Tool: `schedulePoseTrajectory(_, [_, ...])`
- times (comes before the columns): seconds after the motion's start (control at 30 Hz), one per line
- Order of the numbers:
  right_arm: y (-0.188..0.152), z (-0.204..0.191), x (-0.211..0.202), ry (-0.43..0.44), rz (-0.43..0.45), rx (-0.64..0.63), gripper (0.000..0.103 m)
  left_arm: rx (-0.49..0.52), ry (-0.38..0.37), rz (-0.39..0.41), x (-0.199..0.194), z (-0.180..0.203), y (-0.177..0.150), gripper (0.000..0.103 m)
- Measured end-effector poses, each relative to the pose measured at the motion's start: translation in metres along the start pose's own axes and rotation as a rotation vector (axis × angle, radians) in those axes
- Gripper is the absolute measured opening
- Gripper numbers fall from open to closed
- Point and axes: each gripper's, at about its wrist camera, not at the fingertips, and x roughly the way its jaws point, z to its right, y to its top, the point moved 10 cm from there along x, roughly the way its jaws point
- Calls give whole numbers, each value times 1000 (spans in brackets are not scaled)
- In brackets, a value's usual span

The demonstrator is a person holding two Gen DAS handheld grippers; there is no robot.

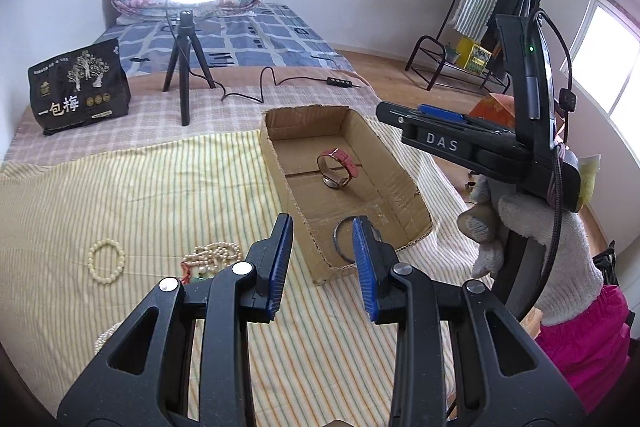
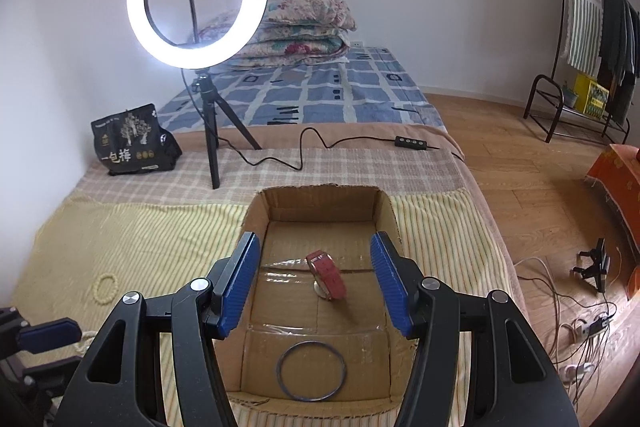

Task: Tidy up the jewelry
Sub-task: 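Move both open grippers back over the remaining jewelry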

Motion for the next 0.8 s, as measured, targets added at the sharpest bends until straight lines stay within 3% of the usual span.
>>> schedulePoseTrajectory(0.27, [-10, -31, -27, 40, 17, -36, 57, 36, 44, 19, -25, -34, -8, 31])
schedulePoseTrajectory(0.4, [-23, -50, -34, 51, 7, -88, 57, 48, 77, 22, -37, -64, -14, 50])
schedulePoseTrajectory(0.8, [-75, -124, -38, 189, -59, -221, 57, 53, 224, -21, -57, -158, -46, 59])
